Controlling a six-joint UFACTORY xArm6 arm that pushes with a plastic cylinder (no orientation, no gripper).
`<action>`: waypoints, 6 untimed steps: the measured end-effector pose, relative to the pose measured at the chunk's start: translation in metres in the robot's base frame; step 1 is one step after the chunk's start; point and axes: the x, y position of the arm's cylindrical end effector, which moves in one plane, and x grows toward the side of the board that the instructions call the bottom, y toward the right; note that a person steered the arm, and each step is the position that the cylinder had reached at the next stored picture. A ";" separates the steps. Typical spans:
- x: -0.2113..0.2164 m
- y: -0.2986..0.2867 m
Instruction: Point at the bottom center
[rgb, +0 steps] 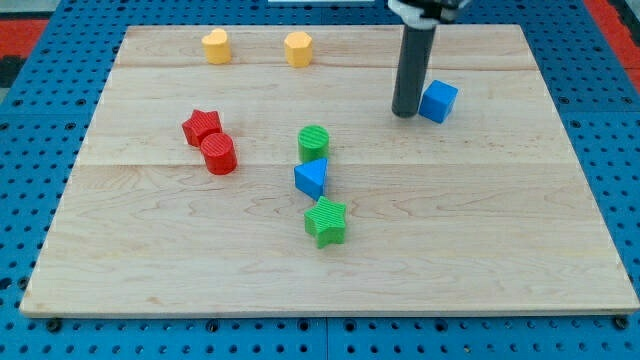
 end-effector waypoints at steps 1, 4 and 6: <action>0.061 0.016; 0.202 -0.006; 0.225 -0.122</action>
